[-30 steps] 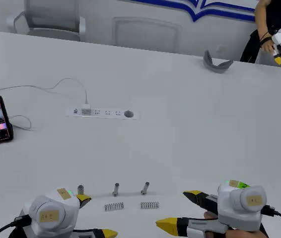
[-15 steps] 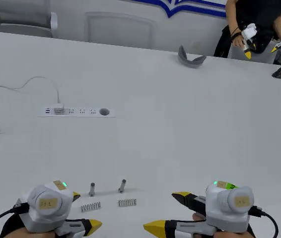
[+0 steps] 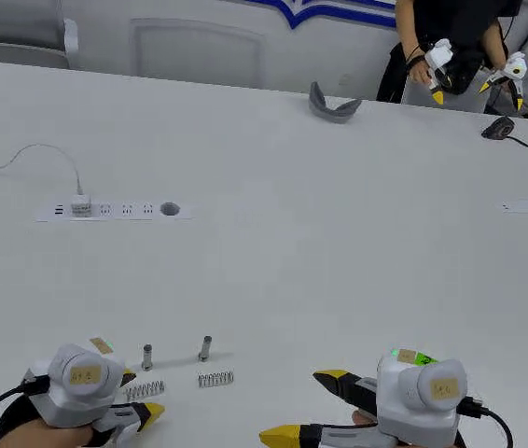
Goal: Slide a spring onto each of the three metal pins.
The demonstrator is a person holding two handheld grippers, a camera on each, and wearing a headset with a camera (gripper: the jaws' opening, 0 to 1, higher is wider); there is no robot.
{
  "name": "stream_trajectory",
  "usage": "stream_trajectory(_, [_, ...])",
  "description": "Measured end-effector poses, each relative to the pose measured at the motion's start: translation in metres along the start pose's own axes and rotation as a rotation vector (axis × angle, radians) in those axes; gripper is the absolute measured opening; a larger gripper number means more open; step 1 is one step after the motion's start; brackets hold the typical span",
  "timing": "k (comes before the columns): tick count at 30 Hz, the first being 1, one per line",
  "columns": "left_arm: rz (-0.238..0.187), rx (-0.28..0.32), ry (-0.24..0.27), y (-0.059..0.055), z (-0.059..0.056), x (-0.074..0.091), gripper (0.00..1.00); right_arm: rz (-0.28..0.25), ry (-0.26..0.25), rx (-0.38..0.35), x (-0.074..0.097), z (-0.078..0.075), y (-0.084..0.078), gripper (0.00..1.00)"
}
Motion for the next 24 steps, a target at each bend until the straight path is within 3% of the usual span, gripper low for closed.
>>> stream_trajectory(11, [0.051,-0.023,0.022,-0.010,0.004,-0.011,0.28,-0.009,-0.001,-0.015,0.002,-0.001,0.002,0.80])
stream_trajectory(15, [0.047,-0.046,0.044,-0.012,0.006,-0.010,0.20,-0.008,-0.002,-0.016,0.002,0.000,0.000,0.80])
stream_trajectory(20, [0.066,-0.065,0.055,-0.012,0.004,-0.009,0.12,-0.015,0.002,-0.029,-0.001,0.002,-0.004,0.80])
stream_trajectory(24, [0.088,-0.069,0.029,-0.014,-0.003,-0.005,0.11,-0.006,0.013,-0.024,-0.004,0.005,-0.006,0.80])
Point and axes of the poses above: the centre of the closed fingertips' face, and the gripper's own axes: x roughly backward along the fingers, z roughly to its left, y roughly out of its top, the point moved 6 cm from there along x, roughly backward along the fingers, and after that the axes turned 4 degrees about y, right-handed, at the moved point
